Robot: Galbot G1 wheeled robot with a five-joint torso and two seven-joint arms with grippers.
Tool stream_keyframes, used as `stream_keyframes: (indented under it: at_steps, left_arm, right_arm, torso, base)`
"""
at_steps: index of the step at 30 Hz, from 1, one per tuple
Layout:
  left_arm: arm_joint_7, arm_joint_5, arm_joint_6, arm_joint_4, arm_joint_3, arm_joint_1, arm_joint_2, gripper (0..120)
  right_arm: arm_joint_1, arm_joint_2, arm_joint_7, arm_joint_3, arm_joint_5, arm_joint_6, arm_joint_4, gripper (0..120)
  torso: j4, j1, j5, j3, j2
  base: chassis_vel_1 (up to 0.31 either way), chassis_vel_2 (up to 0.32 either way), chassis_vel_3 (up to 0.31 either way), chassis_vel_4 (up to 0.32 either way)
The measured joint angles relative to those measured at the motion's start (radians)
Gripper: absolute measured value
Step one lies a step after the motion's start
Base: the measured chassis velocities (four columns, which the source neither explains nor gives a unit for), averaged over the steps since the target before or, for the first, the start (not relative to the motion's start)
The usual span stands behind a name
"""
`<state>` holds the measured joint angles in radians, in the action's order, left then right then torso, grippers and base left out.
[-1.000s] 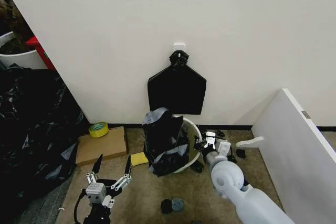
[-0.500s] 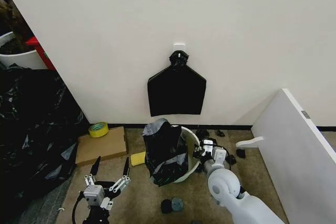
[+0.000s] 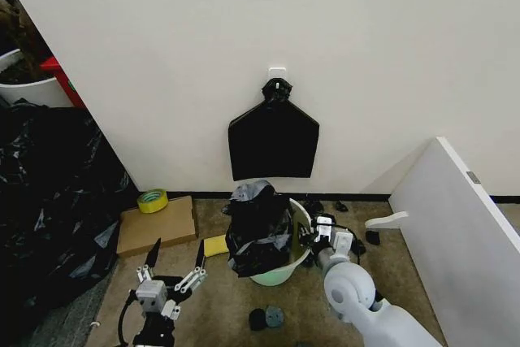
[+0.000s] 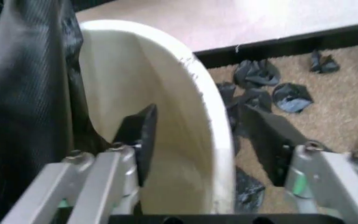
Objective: Place the garbage bag over the trash bin.
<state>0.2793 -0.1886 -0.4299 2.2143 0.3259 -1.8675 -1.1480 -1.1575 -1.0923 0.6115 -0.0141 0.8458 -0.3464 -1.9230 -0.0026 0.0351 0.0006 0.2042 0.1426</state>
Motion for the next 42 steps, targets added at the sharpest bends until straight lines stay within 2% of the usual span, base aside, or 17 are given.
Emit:
stream_keyframes:
  at_steps: [2,3,4,5,8,12,17,18,19,20,22,25,27,32,37,42]
  left_arm:
    - [0.016,-0.018,0.074,0.020,-0.015,0.037,0.025,100]
    - [0.018,-0.021,0.083,0.021,-0.016,0.041,0.028,100]
    - [0.035,-0.048,0.157,0.032,-0.025,0.074,0.046,100]
    - [0.035,-0.048,0.157,0.032,-0.025,0.074,0.046,100]
    - [0.056,-0.116,0.273,0.035,-0.052,0.133,0.091,100]
    - [0.061,-0.207,0.373,0.032,-0.080,0.196,0.137,100]
    - [0.065,-0.247,0.426,-0.013,-0.105,0.281,0.172,100]
    - [0.071,-0.263,0.446,-0.048,-0.113,0.339,0.188,100]
    - [0.076,-0.274,0.459,-0.062,-0.114,0.359,0.192,100]
    - [0.076,-0.274,0.459,-0.062,-0.114,0.359,0.192,100]
    - [0.084,-0.304,0.483,-0.087,-0.119,0.390,0.199,100]
    - [0.102,-0.379,0.541,-0.127,-0.143,0.469,0.218,100]
    - [0.116,-0.446,0.597,-0.148,-0.195,0.534,0.228,100]
    - [0.137,-0.536,0.665,-0.176,-0.281,0.627,0.229,100]
    - [0.171,-0.593,0.741,-0.194,-0.352,0.719,0.223,100]
    - [0.259,-0.648,0.879,-0.222,-0.393,0.815,0.190,99]
  right_arm:
    - [-0.027,0.015,-0.002,-0.019,-0.052,-0.001,-0.026,64]
    - [-0.030,0.016,-0.002,-0.021,-0.059,0.000,-0.028,64]
    - [-0.058,0.026,-0.004,-0.036,-0.120,0.006,-0.045,70]
    - [-0.058,0.026,-0.004,-0.036,-0.120,0.006,-0.045,70]
    - [-0.120,0.047,-0.020,-0.060,-0.221,0.036,-0.083,84]
    - [-0.168,0.058,-0.073,-0.074,-0.293,0.102,-0.129,98]
    - [-0.196,0.050,-0.129,-0.071,-0.383,0.195,-0.147,100]
    - [-0.215,0.035,-0.143,-0.074,-0.433,0.235,-0.156,100]
    - [-0.219,0.027,-0.153,-0.072,-0.455,0.251,-0.158,100]
    - [-0.219,0.027,-0.153,-0.072,-0.455,0.251,-0.158,100]
    - [-0.226,0.014,-0.166,-0.067,-0.483,0.266,-0.165,100]
    - [-0.254,-0.004,-0.175,-0.070,-0.529,0.291,-0.176,100]
    - [-0.270,-0.011,-0.177,-0.076,-0.549,0.301,-0.181,100]
    - [-0.282,-0.018,-0.178,-0.080,-0.564,0.307,-0.188,100]
    - [-0.283,-0.020,-0.178,-0.085,-0.573,0.307,-0.190,100]
    - [-0.298,-0.022,-0.177,-0.092,-0.578,0.307,-0.194,100]
  torso:
    - [0.0002,0.000,-0.0001,0.000,0.000]
    - [0.0002,0.000,0.0000,0.000,0.000]
    - [0.0000,0.000,0.0001,0.000,0.000]
    - [0.0000,0.000,0.0001,0.000,0.000]
    - [-0.0003,0.000,-0.0001,0.000,0.000]
    - [-0.0002,0.000,0.0000,0.000,0.000]
    - [0.0006,0.000,-0.0002,0.000,0.000]
    - [-0.0009,0.000,-0.0005,0.000,0.000]
    - [-0.0010,0.000,-0.0003,0.000,0.000]
    - [-0.0010,0.000,-0.0003,0.000,0.000]
    - [0.0006,0.000,0.0002,0.000,0.000]
    - [0.0003,0.000,-0.0002,0.000,0.000]
    - [-0.0002,0.000,-0.0001,0.000,0.000]
    - [-0.0001,0.000,0.0000,0.000,0.000]
    - [0.0000,0.000,0.0000,0.000,0.000]
    - [0.0000,0.000,0.0002,0.000,0.000]
  base:
    - [0.000,0.000,0.000,0.000]
    - [0.000,0.000,0.000,0.000]
    - [0.000,0.000,0.000,0.000]
    - [0.000,0.000,0.000,0.000]
    - [0.000,0.000,0.000,0.000]
    - [0.000,0.000,0.000,0.000]
    - [0.000,0.000,0.000,0.000]
    - [0.000,0.000,0.000,0.000]
    - [0.000,0.000,0.000,0.000]
    - [0.000,0.000,0.000,0.000]
    - [0.000,0.000,0.000,0.000]
    - [0.000,0.000,0.000,0.000]
    - [0.000,0.000,0.000,0.000]
    - [0.000,0.000,0.000,0.000]
    - [0.000,0.000,0.000,0.000]
    - [0.000,0.000,0.000,0.000]
